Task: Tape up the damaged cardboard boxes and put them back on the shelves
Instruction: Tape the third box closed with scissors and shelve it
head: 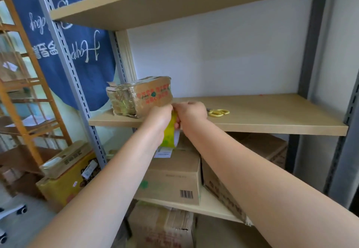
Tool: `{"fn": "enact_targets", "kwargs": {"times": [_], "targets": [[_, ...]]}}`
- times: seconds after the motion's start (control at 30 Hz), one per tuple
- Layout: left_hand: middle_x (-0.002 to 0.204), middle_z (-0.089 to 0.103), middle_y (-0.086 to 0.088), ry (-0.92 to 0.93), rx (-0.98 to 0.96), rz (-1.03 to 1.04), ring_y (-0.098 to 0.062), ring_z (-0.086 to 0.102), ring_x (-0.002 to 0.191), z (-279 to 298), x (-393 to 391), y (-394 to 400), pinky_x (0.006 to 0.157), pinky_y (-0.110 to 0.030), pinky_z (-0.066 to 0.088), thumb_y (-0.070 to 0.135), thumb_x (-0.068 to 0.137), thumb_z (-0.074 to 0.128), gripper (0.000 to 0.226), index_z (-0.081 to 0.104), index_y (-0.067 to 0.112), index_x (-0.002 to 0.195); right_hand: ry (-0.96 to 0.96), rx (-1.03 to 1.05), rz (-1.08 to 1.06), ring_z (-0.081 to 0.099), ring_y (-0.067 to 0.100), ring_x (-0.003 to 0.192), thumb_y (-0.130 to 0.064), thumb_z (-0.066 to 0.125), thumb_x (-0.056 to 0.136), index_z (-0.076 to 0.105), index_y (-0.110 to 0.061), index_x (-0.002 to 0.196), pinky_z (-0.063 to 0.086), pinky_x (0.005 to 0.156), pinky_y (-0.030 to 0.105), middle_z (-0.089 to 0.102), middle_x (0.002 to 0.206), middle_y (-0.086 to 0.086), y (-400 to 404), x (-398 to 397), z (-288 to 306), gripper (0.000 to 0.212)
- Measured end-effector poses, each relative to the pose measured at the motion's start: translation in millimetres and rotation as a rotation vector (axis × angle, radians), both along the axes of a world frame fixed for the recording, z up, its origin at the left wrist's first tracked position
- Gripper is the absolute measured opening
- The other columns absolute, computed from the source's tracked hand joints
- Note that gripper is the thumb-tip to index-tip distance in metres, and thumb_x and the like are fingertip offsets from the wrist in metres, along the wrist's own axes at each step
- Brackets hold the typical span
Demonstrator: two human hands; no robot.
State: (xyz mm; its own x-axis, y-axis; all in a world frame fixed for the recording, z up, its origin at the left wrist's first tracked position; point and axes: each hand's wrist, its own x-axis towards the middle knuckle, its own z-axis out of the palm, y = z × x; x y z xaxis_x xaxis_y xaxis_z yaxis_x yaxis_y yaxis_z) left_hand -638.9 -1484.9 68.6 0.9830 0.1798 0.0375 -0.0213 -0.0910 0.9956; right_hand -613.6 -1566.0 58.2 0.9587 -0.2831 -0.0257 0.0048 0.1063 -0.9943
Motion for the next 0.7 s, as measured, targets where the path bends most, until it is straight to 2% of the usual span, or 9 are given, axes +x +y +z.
{"fn": "enact_targets", "kwargs": {"times": [0.07, 0.13, 0.23, 0.3, 0.4, 0.5, 0.57, 0.63, 0.7], "targets": [[0.046, 0.055, -0.006, -0.046, -0.025, -0.101, -0.016, 0.047, 0.032, 13, -21, 1, 0.038, -0.018, 0.040, 0.015, 0.096, 0.051, 0.031, 0.058, 0.007, 0.067, -0.138, 0.017, -0.008, 0.051, 0.012, 0.032, -0.021, 0.077, 0.078, 0.058, -0.015, 0.064, 0.042, 0.041, 0.019, 0.057, 0.044, -0.001, -7, -16, 13, 0.024], [0.049, 0.055, -0.008, -0.050, 0.000, -0.251, -0.017, 0.047, 0.034, 14, -43, -4, 0.038, -0.017, 0.040, 0.011, 0.093, 0.053, 0.027, 0.057, 0.007, 0.067, -0.194, 0.014, 0.004, 0.054, 0.013, 0.044, -0.015, 0.076, 0.080, 0.056, -0.016, 0.066, 0.043, 0.046, 0.020, 0.059, 0.053, 0.000, -27, -36, 7, 0.025], [0.054, 0.056, -0.011, 0.020, 0.023, -0.498, -0.020, 0.048, 0.040, -16, -65, -19, 0.042, -0.019, 0.041, 0.003, 0.091, 0.049, 0.014, 0.051, 0.015, 0.084, -0.094, 0.127, 0.079, 0.054, 0.016, 0.052, -0.001, 0.072, 0.083, 0.055, -0.014, 0.074, 0.046, 0.047, 0.023, 0.058, 0.067, 0.007, -76, -66, -31, 0.023], [0.060, 0.060, -0.011, 0.099, 0.101, -0.653, -0.021, 0.051, 0.048, -49, -71, -27, 0.049, -0.024, 0.045, 0.001, 0.091, 0.050, 0.034, 0.046, 0.023, 0.117, 0.000, 0.256, 0.158, 0.064, 0.013, 0.057, 0.004, 0.067, 0.086, 0.064, -0.006, 0.084, 0.052, 0.050, 0.020, 0.066, 0.075, 0.009, -106, -85, -63, 0.011], [0.073, 0.069, -0.009, 0.166, 0.362, -0.835, -0.021, 0.061, 0.060, -101, -74, -41, 0.063, -0.033, 0.048, 0.008, 0.092, 0.056, 0.085, 0.004, 0.021, 0.158, 0.061, 0.164, 0.109, 0.070, 0.011, 0.068, 0.000, 0.068, 0.088, 0.071, -0.002, 0.091, 0.055, 0.061, 0.016, 0.074, 0.078, 0.007, -142, -107, -118, 0.005], [0.079, 0.074, -0.009, 0.245, 0.394, -0.898, -0.021, 0.068, 0.064, -144, -78, -61, 0.062, -0.030, 0.053, 0.013, 0.100, 0.057, 0.090, -0.013, 0.014, 0.157, 0.046, 0.013, -0.072, 0.069, 0.012, 0.076, -0.007, 0.073, 0.086, 0.074, -0.008, 0.084, 0.055, 0.071, 0.021, 0.076, 0.075, 0.000, -162, -123, -166, 0.003], [0.078, 0.074, -0.011, 0.231, 0.397, -0.878, -0.023, 0.071, 0.065, -164, -78, -74, 0.064, -0.030, 0.054, 0.018, 0.101, 0.056, 0.071, 0.013, 0.005, 0.156, 0.040, 0.010, -0.173, 0.069, 0.017, 0.080, -0.010, 0.073, 0.086, 0.076, -0.008, 0.085, 0.055, 0.079, 0.033, 0.077, 0.080, 0.002, -170, -130, -192, 0.003], [0.069, 0.074, 0.000, 0.048, 0.650, -0.781, -0.018, 0.072, 0.063, -181, -77, -84, 0.066, -0.029, 0.053, 0.029, 0.100, 0.058, 0.021, 0.064, 0.015, 0.114, 0.023, 0.173, -0.245, 0.070, 0.020, 0.085, -0.009, 0.070, 0.089, 0.075, -0.004, 0.094, 0.056, 0.085, 0.035, 0.077, 0.091, 0.006, -173, -132, -213, 0.009], [0.061, 0.071, 0.011, -0.124, 0.986, -0.540, -0.003, 0.068, 0.055, -198, -77, -89, 0.065, -0.028, 0.054, 0.047, 0.097, 0.053, 0.034, 0.059, 0.021, 0.075, -0.010, 0.355, -0.321, 0.071, 0.018, 0.088, -0.008, 0.066, 0.091, 0.074, -0.003, 0.100, 0.058, 0.085, 0.031, 0.076, 0.096, 0.008, -176, -132, -228, 0.013]]}}
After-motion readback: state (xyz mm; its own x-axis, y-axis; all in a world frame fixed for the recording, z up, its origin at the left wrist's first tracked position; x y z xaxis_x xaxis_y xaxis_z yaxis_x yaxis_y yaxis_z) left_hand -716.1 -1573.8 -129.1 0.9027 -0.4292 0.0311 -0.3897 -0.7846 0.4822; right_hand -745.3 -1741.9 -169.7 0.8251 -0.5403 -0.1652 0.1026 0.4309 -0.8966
